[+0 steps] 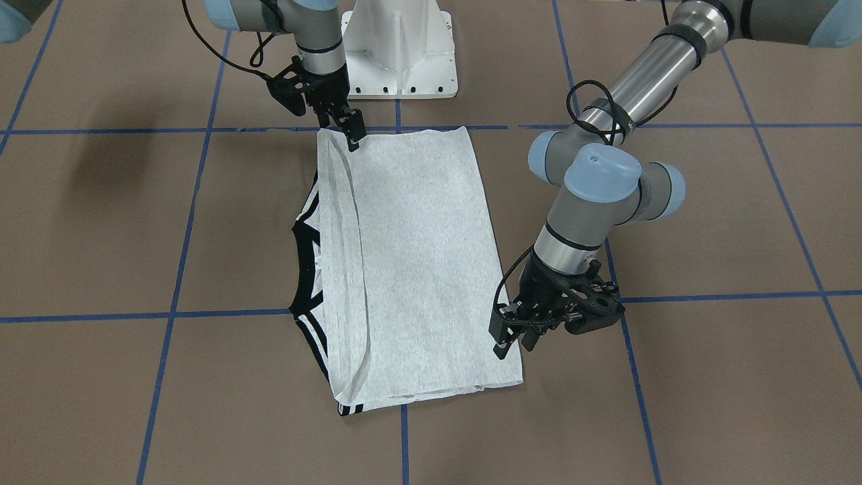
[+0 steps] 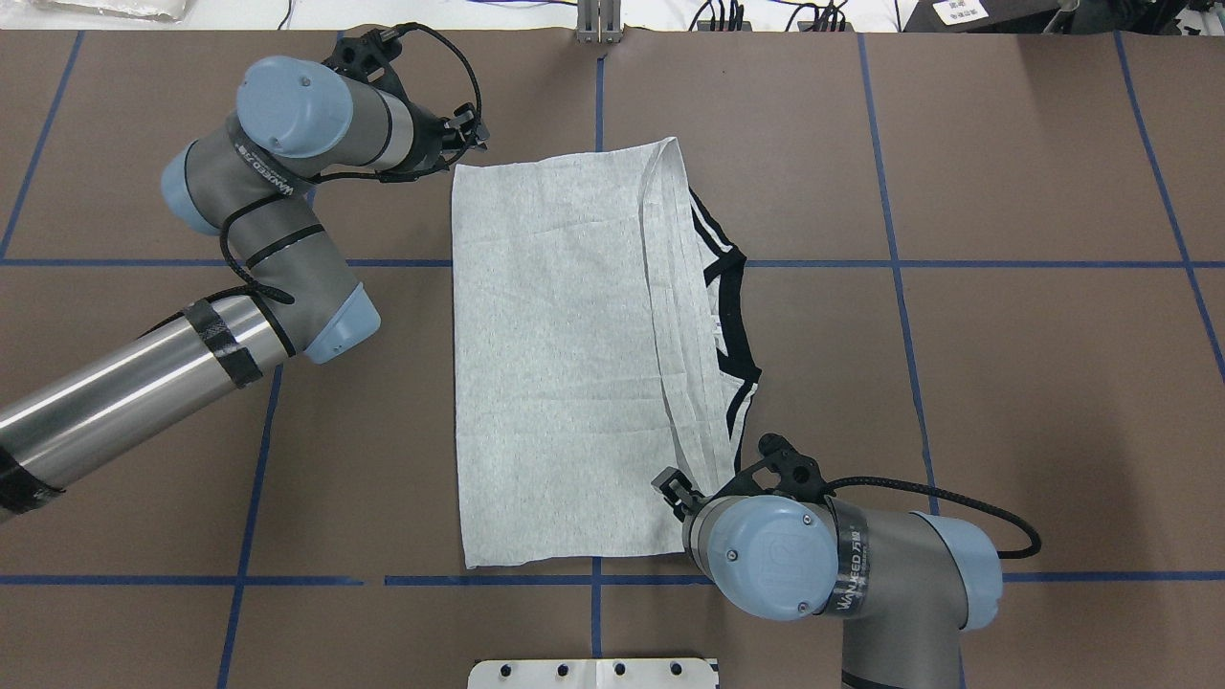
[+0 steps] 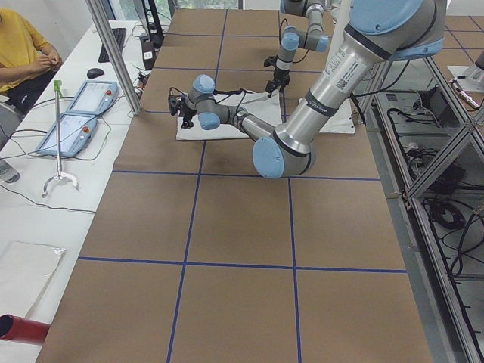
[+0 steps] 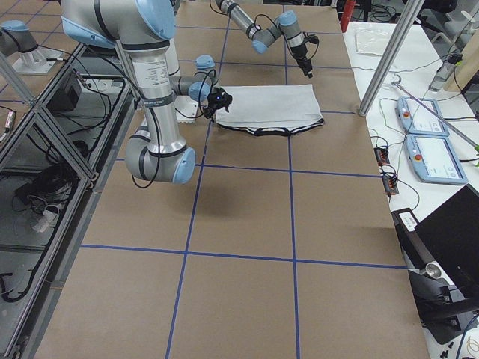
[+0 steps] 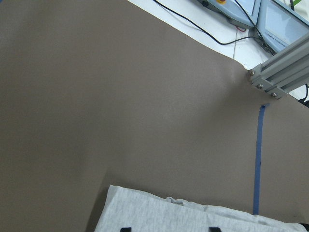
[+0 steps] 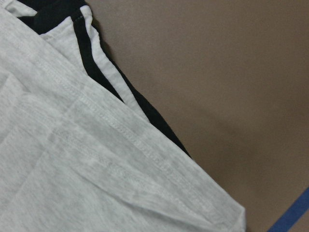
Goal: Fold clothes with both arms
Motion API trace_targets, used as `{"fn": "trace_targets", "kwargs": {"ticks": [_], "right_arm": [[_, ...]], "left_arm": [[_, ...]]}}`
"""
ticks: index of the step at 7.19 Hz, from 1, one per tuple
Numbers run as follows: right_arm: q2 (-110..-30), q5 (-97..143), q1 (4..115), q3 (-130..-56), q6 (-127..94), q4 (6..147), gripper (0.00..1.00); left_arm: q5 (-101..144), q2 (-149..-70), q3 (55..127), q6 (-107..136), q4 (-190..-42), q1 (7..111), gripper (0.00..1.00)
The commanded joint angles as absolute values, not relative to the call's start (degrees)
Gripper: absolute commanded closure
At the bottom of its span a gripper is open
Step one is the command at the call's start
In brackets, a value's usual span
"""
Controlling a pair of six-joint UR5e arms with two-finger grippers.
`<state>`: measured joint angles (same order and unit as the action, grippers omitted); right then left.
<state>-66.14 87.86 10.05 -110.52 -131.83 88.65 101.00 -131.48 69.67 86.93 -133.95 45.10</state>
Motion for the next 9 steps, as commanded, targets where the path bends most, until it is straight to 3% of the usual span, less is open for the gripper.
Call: {"fn": "trace_targets", "kwargs": {"ticks": [1, 6, 8, 9], "right_arm": [[-65.0, 87.5, 10.1, -108.8, -132.7, 88.5, 0.00], [-62.9, 87.5, 11.7, -105.9, -132.4, 88.1, 0.02], [-62.3, 87.5, 12.0, -105.6, -132.6, 88.4, 0.18], [-62.3, 87.6, 12.0, -105.6, -132.6, 88.6, 0.43]], "left_arm": [[101.0, -131.3, 69.7, 87.0, -133.9, 45.1, 0.38], [101.0, -130.7, 69.7, 86.9, -133.9, 45.1, 0.38], [101.0, -128.9, 71.4, 86.9, -133.8, 45.1, 0.38], [101.0, -128.8, 71.6, 86.9, -133.8, 45.1, 0.38]]}}
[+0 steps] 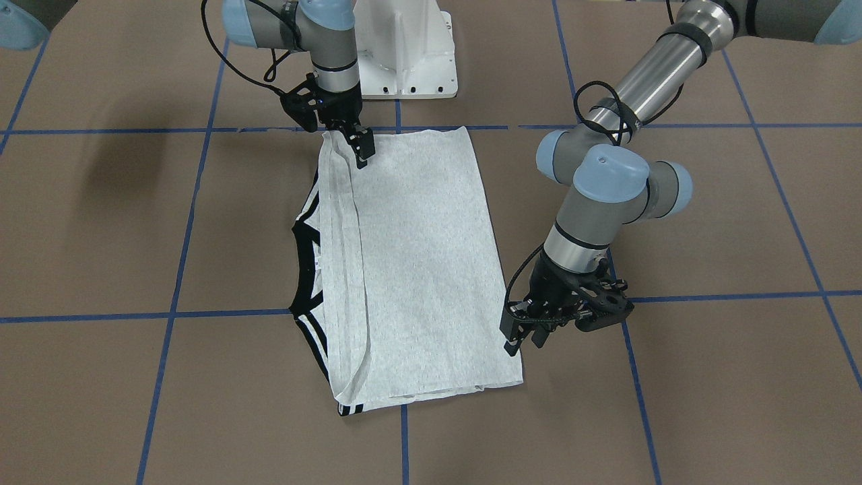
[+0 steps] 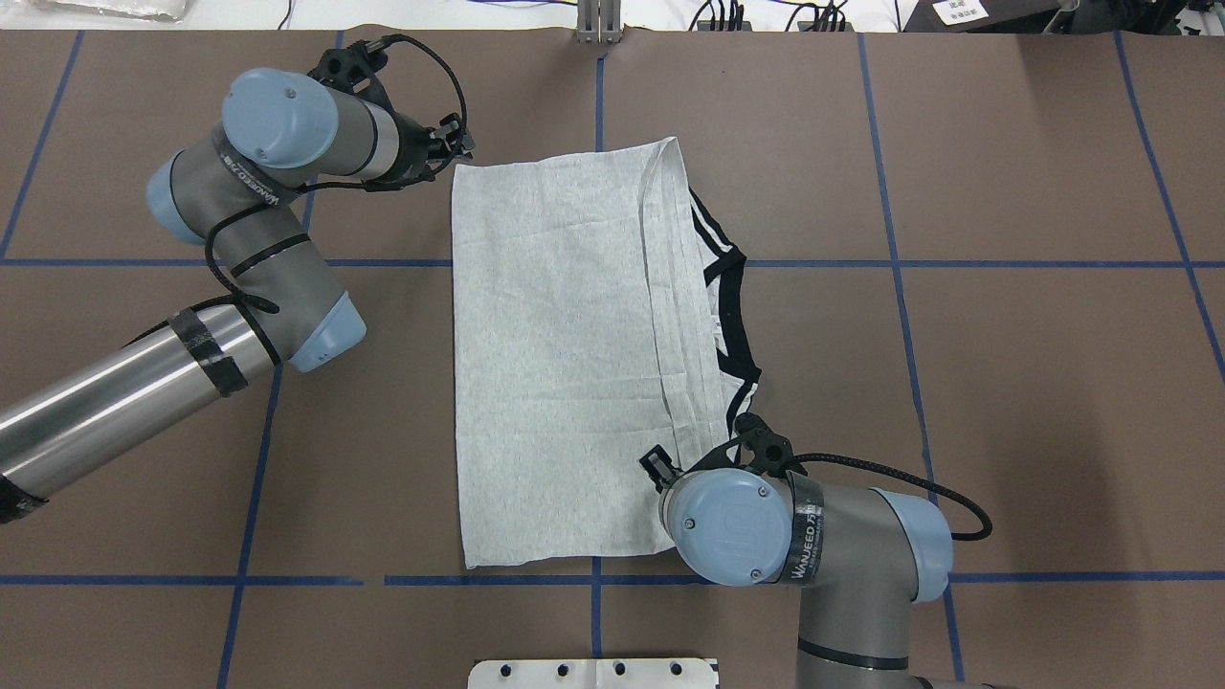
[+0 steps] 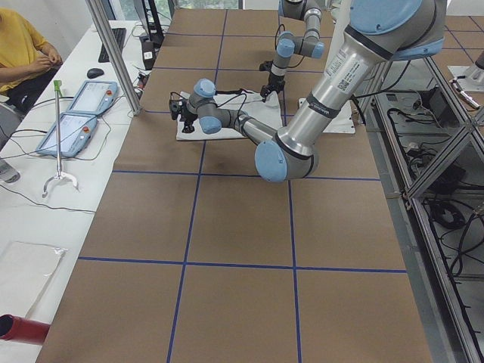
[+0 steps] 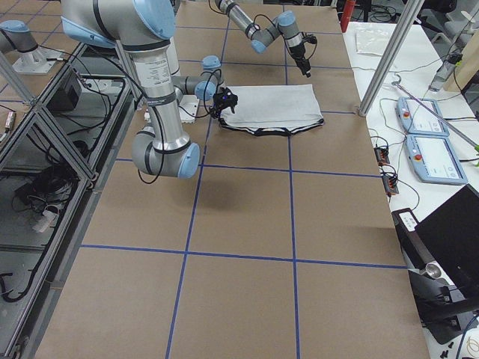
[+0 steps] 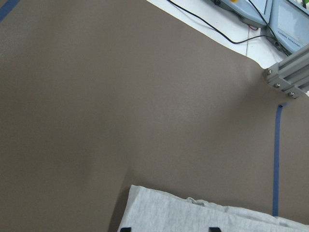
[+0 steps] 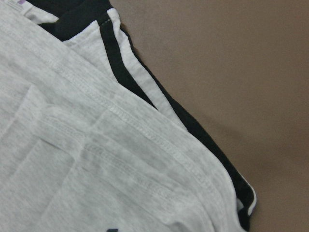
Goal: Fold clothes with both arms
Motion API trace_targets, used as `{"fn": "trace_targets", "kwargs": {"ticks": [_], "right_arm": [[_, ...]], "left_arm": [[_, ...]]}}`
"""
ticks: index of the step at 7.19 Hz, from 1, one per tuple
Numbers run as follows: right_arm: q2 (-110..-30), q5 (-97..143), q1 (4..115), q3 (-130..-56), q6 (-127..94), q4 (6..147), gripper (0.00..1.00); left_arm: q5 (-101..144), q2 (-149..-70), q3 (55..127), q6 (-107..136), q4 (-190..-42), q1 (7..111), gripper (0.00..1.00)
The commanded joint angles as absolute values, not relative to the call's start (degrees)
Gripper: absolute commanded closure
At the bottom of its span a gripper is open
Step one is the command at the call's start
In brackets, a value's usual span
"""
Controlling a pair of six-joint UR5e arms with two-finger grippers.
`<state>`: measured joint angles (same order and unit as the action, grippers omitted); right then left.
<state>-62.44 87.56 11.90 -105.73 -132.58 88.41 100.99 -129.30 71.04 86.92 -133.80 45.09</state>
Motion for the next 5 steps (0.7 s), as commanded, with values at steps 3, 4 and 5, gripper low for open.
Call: {"fn": "trace_targets", "kwargs": {"ticks": [3, 4, 5], "right_arm": [[-62.3, 87.9, 11.8, -106.0, -132.6, 88.9, 1.00], [-63.0, 87.9, 11.6, -106.3, -132.6, 88.9, 1.00], [-63.1, 87.9, 11.5, -106.8, -132.6, 88.9, 1.00]], "left_arm": [[101.0, -128.8, 72.3, 86.9, -133.8, 45.1, 0.38], [101.0, -128.8, 72.4, 87.0, -133.7, 45.1, 0.38], [101.1, -127.7, 74.4, 87.0, -133.6, 45.1, 0.38]]}}
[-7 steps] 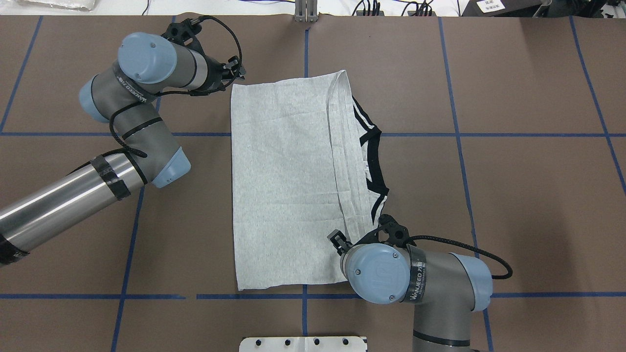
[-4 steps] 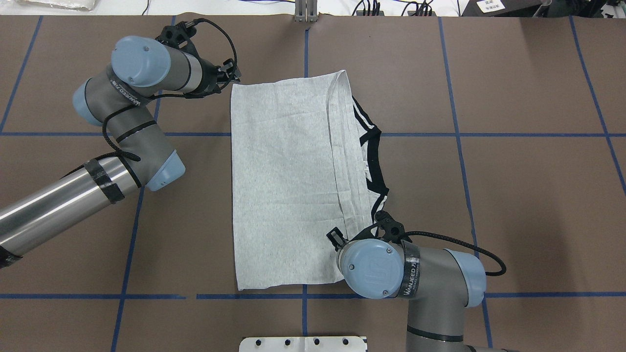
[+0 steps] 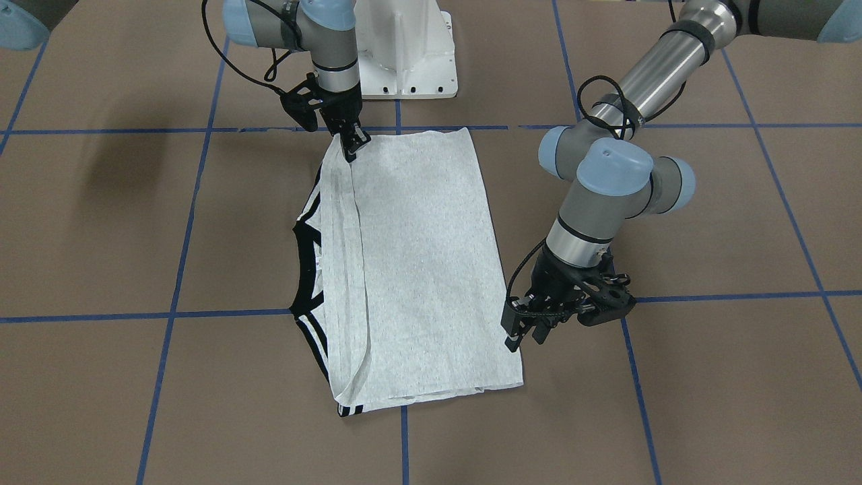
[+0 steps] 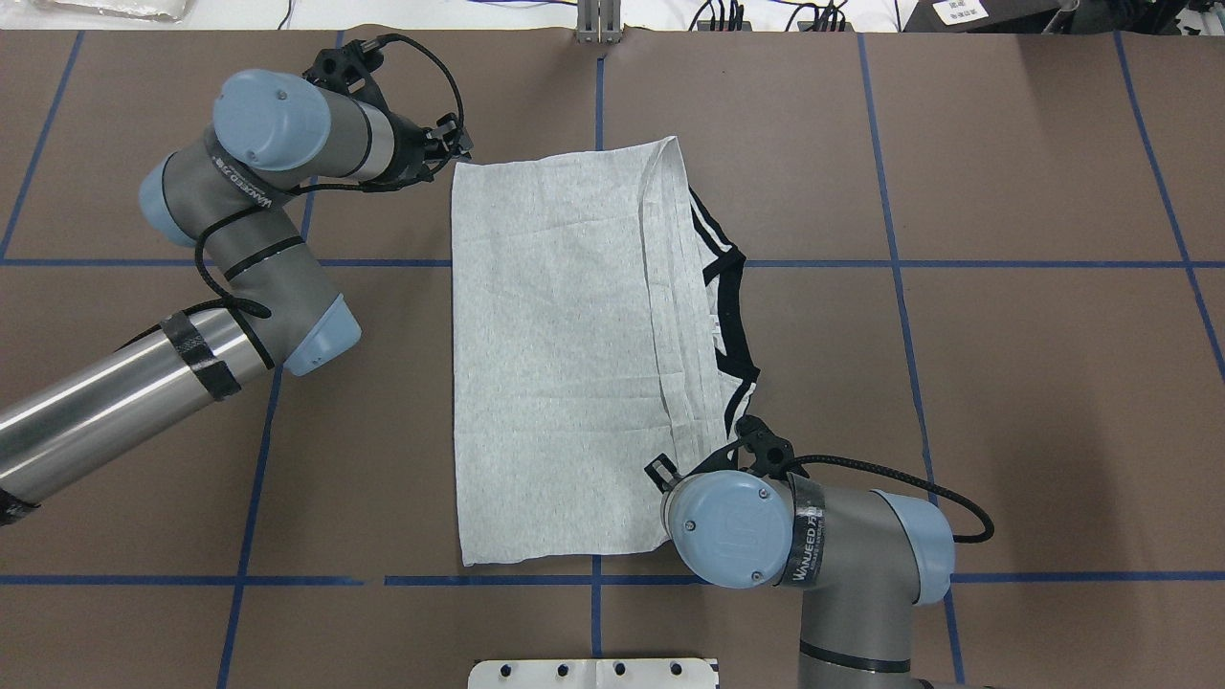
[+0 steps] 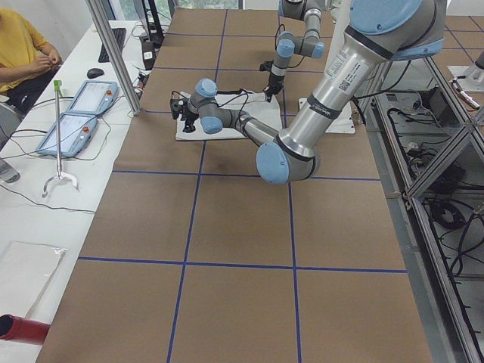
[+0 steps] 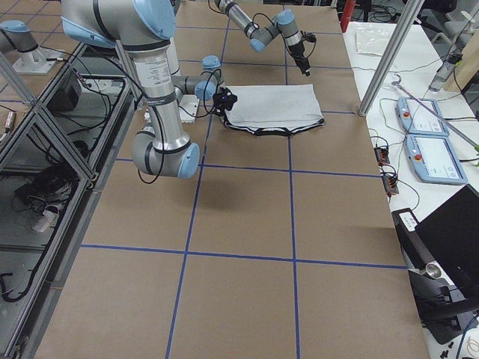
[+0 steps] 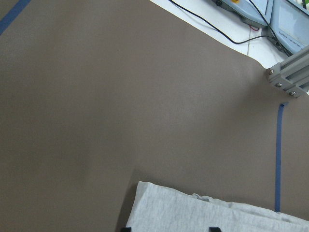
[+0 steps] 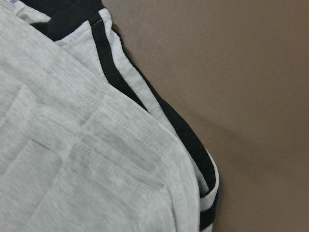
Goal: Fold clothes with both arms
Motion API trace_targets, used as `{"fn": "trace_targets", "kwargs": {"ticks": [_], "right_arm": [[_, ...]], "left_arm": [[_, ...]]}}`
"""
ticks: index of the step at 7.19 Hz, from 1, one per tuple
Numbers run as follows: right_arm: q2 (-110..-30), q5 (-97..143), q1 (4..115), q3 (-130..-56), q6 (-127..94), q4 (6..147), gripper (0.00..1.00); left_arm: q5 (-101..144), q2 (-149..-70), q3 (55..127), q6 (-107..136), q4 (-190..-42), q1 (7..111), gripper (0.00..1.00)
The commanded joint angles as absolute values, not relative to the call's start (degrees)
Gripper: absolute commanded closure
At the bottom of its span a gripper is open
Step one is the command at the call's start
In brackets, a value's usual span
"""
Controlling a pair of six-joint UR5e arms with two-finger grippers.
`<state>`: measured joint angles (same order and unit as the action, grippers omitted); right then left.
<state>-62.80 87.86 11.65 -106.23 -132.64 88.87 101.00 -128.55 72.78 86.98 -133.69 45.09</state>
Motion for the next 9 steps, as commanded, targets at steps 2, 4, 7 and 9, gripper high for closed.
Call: {"fn": "trace_targets", "kwargs": {"ticks": [2, 4, 7, 9], "right_arm": [[-63.2, 87.8, 10.9, -109.9, -132.6, 92.4, 1.00], [-64.2, 87.4, 9.0, -112.8, -132.7, 94.9, 1.00], [-64.4, 87.6, 8.9, -113.4, -132.6, 94.8, 1.00], [-64.4, 87.7, 8.9, -113.4, -132.6, 94.8, 1.00]], "left_arm": [[105.2, -123.2, 82.2, 92.6, -133.2, 44.7, 0.38], [105.6, -115.6, 94.2, 101.7, -132.7, 37.7, 0.38], [95.1, -105.4, 110.9, 110.7, -121.3, 20.8, 0.35], [94.8, -104.4, 111.0, 116.6, -118.0, 14.4, 0.34]]}}
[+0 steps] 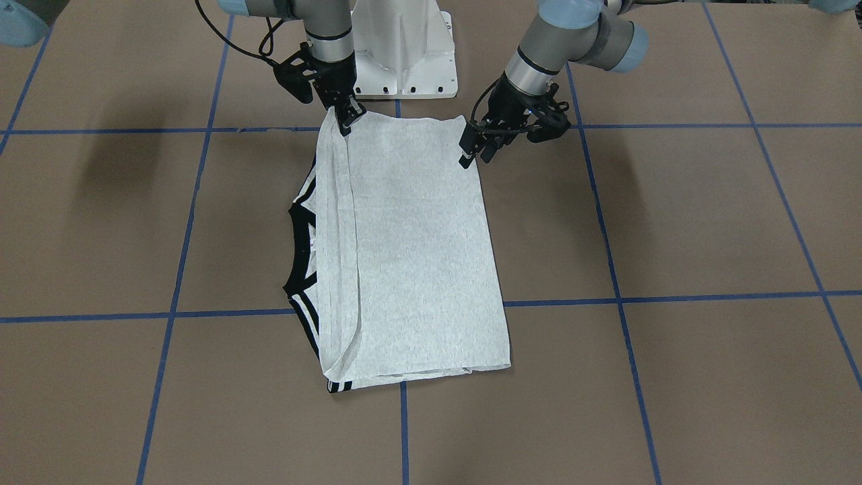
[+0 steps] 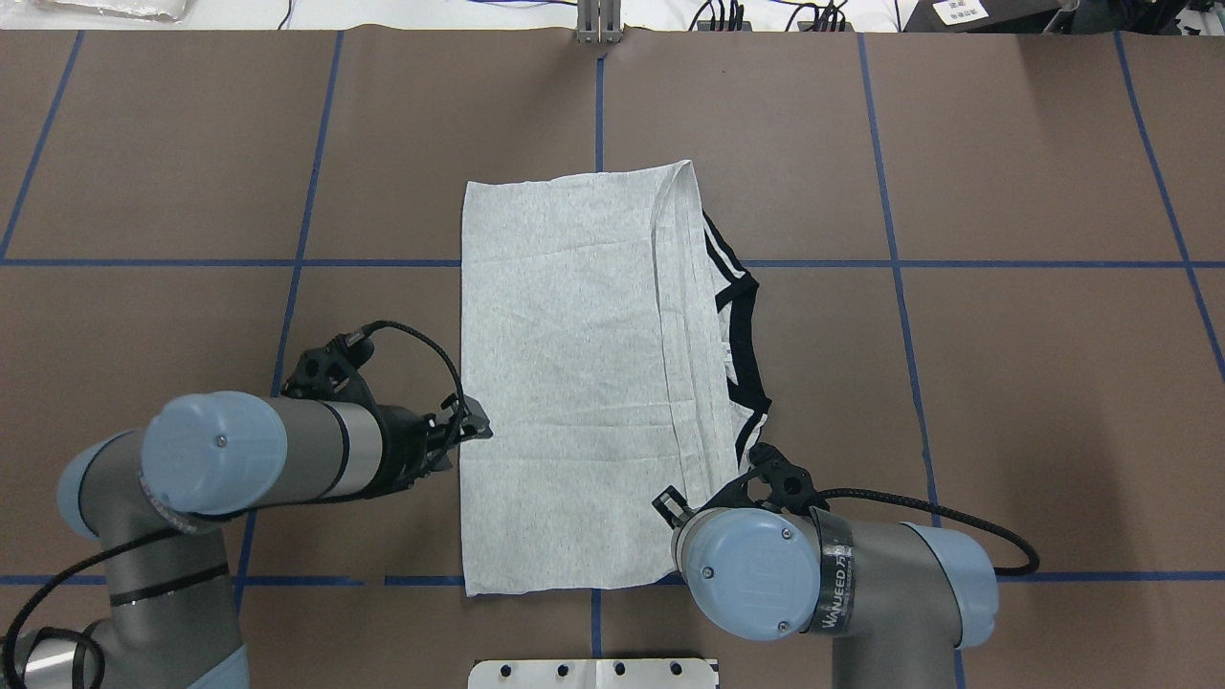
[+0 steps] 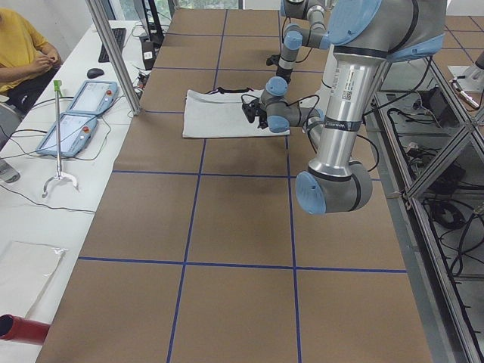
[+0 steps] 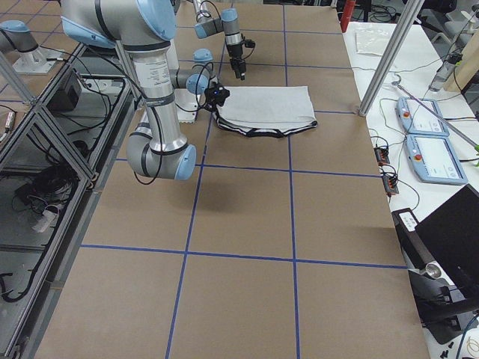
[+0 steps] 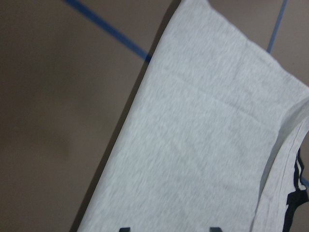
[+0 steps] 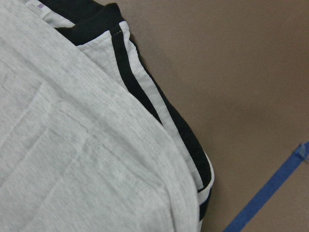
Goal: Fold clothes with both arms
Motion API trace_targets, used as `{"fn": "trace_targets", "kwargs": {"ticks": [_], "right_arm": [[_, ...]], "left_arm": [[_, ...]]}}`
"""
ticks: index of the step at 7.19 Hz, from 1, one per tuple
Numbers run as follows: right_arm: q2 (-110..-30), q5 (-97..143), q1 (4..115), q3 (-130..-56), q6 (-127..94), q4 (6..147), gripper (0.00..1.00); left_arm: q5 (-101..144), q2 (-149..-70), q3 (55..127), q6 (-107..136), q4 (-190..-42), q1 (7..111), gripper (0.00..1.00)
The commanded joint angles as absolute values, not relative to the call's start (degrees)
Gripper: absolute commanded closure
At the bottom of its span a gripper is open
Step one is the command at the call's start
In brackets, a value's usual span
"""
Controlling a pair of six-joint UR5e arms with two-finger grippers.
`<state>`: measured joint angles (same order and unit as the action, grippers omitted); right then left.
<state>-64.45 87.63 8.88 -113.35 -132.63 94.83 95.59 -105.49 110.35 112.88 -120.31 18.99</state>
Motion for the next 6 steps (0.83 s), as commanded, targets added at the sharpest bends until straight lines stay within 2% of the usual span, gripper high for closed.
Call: {"fn": "trace_targets", "kwargs": {"ticks": [1, 3, 5, 6], "right_arm": [[-64.5, 87.7, 8.9, -113.4, -132.6, 94.8, 1.00], [-64.5, 87.7, 8.9, -113.4, -132.6, 94.8, 1.00], [-64.4, 87.8, 8.9, -113.4, -132.6, 94.8, 1.00], [-64.4, 87.8, 8.9, -113.4, -132.6, 94.8, 1.00]], "left_arm": [[94.8, -104.4, 111.0, 118.6, -117.9, 12.3, 0.34], [94.7, -104.3, 110.5, 119.6, -117.8, 9.9, 0.38], [94.8, -104.3, 110.4, 120.1, -117.8, 9.6, 0.52], [94.9, -104.4, 110.4, 120.1, -117.9, 9.5, 0.79]]}}
